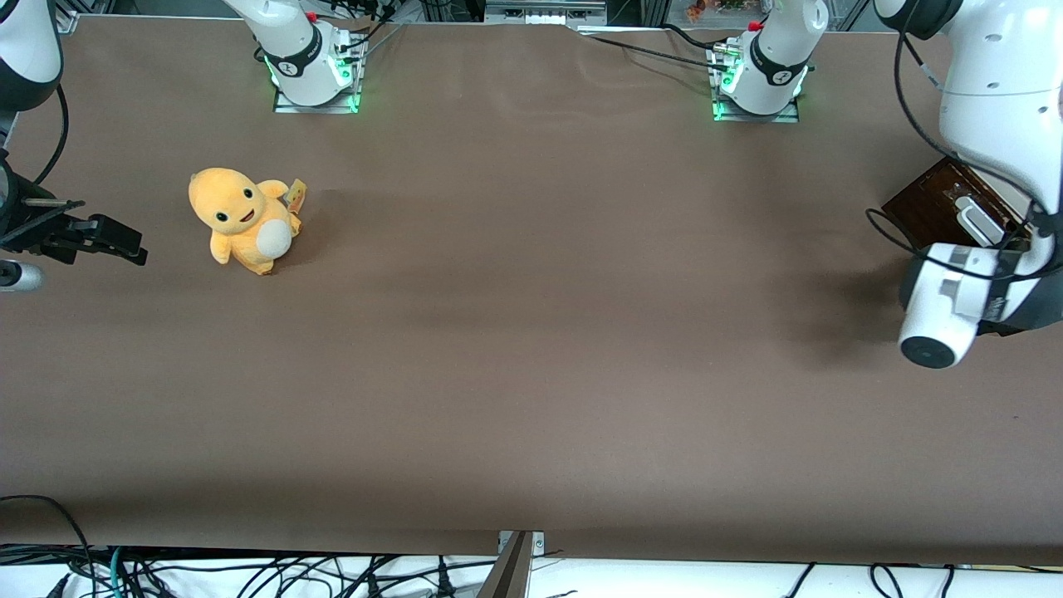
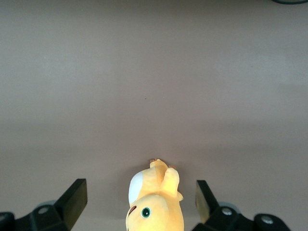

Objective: Open lower drawer with left arm only

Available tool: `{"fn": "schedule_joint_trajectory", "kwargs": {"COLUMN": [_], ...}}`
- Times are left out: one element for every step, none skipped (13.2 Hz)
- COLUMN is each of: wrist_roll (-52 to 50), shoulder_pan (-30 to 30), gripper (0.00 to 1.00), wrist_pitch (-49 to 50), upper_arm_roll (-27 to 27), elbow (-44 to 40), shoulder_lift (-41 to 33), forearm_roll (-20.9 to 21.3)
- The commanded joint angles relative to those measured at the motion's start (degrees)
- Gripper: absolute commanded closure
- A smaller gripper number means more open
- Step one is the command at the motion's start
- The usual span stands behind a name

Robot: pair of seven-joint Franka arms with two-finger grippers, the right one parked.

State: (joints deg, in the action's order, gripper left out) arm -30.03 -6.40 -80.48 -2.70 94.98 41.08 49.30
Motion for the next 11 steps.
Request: {"fn": "schedule_joint_trajectory", "kwargs": {"wrist_roll": [-4.67,-6.34,-7.92,-9.15,-9.43,-9.52,-9.52,-9.43,-9.26,-9.08,-8.90], "shoulder_pan": [0.86,0.86,0.86,0.86,0.86,0.86,0.86,1.12,1.38,1.39,1.47], "gripper": [0.00,0.00,0.00,0.00,0.00,0.01,0.15,0.32,0.44,0.52,0.55], "wrist_pitch": [1.90,2.16,2.51,2.78,2.95,3.39,3.74,3.83,3.84,4.18,4.53], "upper_arm_roll": [0.06,0.06,0.06,0.06,0.06,0.06,0.06,0.06,0.06,0.06,0.15], "elbow": [0.64,1.51,1.87,1.87,1.96,1.88,1.87,1.70,1.70,1.70,1.53], "shoulder_lift": [1.72,1.90,2.60,3.30,3.48,3.48,3.74,4.01,4.10,4.27,4.71], "forearm_roll": [4.83,6.49,7.90,8.61,9.31,9.58,9.67,9.67,10.11,10.63,10.64]}}
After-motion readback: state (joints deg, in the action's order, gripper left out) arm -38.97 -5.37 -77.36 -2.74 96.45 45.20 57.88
